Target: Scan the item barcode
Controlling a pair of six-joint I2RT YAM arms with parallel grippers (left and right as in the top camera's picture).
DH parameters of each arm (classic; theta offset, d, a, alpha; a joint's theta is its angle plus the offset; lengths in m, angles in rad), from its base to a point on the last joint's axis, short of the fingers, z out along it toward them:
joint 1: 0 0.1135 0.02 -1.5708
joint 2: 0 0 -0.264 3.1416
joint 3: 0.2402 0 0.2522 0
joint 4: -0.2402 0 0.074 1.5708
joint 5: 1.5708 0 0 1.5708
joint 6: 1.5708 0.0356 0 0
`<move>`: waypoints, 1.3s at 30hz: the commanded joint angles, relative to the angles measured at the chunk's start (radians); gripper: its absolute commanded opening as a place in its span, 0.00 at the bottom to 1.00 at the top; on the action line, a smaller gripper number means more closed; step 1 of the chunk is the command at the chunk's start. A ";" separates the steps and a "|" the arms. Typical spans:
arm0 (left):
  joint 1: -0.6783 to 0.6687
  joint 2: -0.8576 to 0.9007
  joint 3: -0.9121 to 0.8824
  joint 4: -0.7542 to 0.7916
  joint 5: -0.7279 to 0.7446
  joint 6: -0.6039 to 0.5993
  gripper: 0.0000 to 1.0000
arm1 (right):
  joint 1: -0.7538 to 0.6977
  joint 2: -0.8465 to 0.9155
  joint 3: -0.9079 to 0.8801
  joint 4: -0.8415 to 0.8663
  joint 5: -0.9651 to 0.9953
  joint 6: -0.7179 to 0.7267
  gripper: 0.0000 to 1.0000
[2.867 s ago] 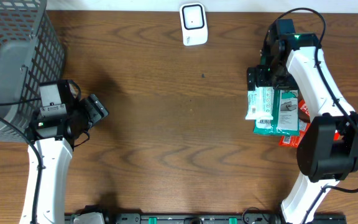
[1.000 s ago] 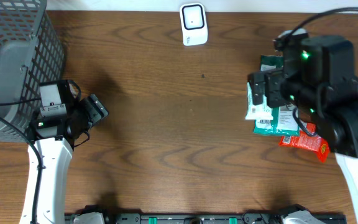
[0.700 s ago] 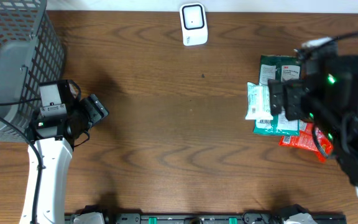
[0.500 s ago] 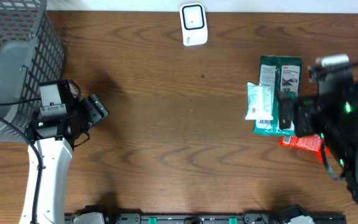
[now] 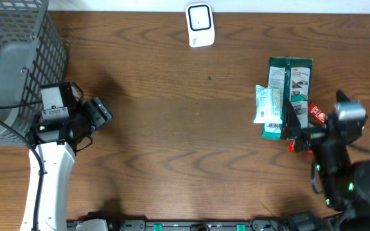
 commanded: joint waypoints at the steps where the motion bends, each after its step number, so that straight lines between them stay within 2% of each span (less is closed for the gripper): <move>1: 0.004 0.001 0.009 -0.002 -0.010 0.013 0.85 | -0.052 -0.106 -0.156 0.108 -0.115 -0.010 0.99; 9: 0.004 0.001 0.009 -0.002 -0.010 0.013 0.85 | -0.137 -0.345 -0.449 0.312 -0.134 -0.010 0.99; 17: 0.004 0.001 0.009 -0.002 -0.010 0.013 0.85 | -0.148 -0.454 -0.630 0.453 -0.136 -0.012 0.99; 24: 0.004 0.001 0.009 -0.002 -0.010 0.013 0.85 | -0.198 -0.474 -0.700 0.446 -0.225 -0.013 0.99; 29: 0.004 0.001 0.009 -0.002 -0.010 0.013 0.85 | -0.256 -0.474 -0.713 0.366 -0.258 -0.018 0.99; 39: 0.004 0.001 0.009 -0.002 -0.010 0.013 0.85 | -0.266 -0.474 -0.731 0.218 -0.300 -0.150 0.99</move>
